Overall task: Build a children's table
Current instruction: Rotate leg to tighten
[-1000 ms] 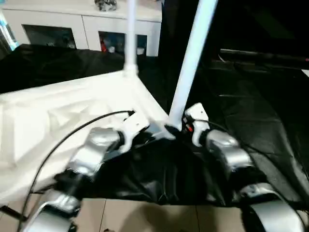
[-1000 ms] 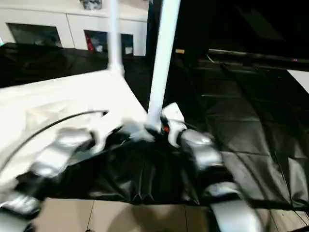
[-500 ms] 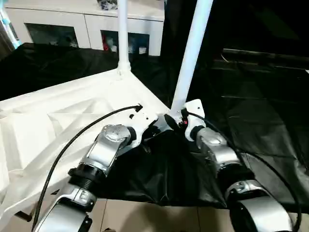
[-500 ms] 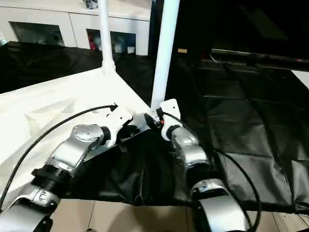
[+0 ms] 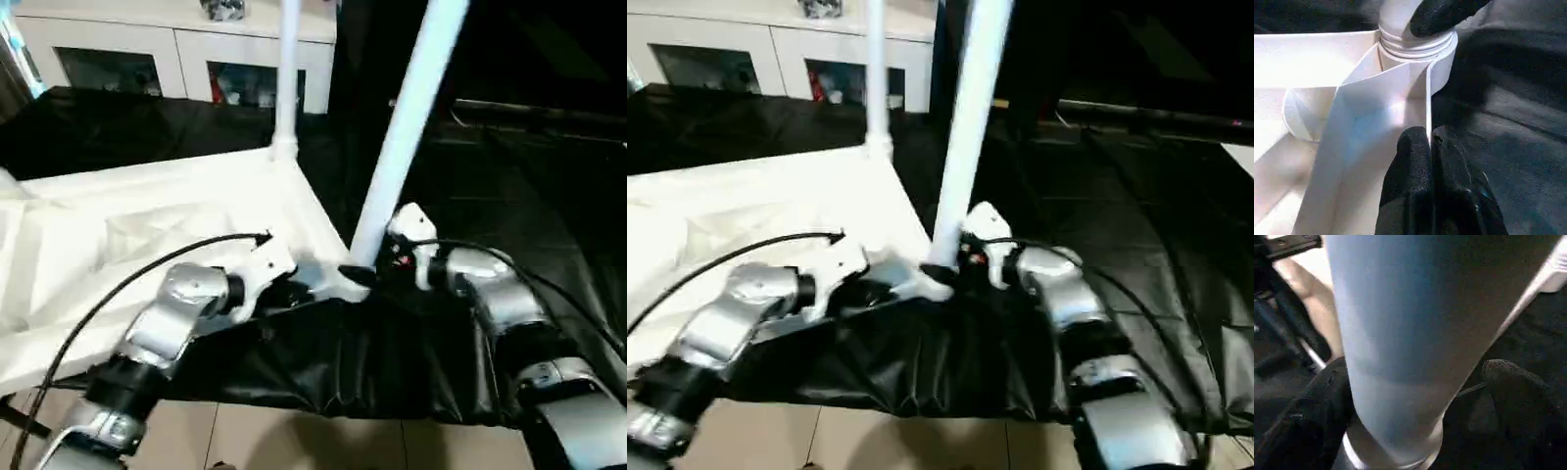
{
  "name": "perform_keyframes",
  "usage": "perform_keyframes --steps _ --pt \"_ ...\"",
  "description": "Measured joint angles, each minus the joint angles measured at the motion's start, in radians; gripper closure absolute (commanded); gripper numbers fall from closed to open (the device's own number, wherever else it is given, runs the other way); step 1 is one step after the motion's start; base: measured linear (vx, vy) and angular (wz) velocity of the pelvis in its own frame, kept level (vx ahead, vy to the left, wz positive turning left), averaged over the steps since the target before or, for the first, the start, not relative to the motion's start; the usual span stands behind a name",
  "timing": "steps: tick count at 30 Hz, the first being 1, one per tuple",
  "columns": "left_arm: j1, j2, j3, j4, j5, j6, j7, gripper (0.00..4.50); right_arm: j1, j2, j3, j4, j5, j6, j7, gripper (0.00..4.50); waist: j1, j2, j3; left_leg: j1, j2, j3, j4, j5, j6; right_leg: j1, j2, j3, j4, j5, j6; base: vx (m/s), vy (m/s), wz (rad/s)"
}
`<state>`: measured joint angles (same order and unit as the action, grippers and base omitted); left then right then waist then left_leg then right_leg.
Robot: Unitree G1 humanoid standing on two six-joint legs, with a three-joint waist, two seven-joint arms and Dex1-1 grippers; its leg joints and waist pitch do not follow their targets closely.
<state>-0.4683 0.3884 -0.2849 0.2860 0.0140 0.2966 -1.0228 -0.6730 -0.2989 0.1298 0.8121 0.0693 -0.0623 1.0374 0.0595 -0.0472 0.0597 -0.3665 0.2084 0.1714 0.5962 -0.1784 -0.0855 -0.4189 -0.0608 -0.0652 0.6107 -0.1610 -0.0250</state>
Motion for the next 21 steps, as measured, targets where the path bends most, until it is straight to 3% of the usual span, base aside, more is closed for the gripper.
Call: perform_keyframes --steps 3,21 --pt "0.003 0.01 -0.005 -0.006 -0.009 0.0 -0.021 4.5 0.001 -0.003 0.01 -0.005 0.0 0.007 0.023 0.13 -0.001 0.0 0.0 0.0 0.0 0.0 0.0 0.0 0.0 0.0 0.0 0.0 0.0 0.0 0.0 0.0 0.0 0.0" --pt "0.008 0.027 -0.007 -0.017 -0.02 0.0 -0.045 4.5 0.014 -0.016 0.05 -0.005 -0.012 0.037 0.105 1.63 -0.001 -0.001 0.0 0.0 0.0 0.0 0.0 0.0 0.0 0.0 0.0 0.0 0.0 0.0 0.0 0.0 0.0 0.0"
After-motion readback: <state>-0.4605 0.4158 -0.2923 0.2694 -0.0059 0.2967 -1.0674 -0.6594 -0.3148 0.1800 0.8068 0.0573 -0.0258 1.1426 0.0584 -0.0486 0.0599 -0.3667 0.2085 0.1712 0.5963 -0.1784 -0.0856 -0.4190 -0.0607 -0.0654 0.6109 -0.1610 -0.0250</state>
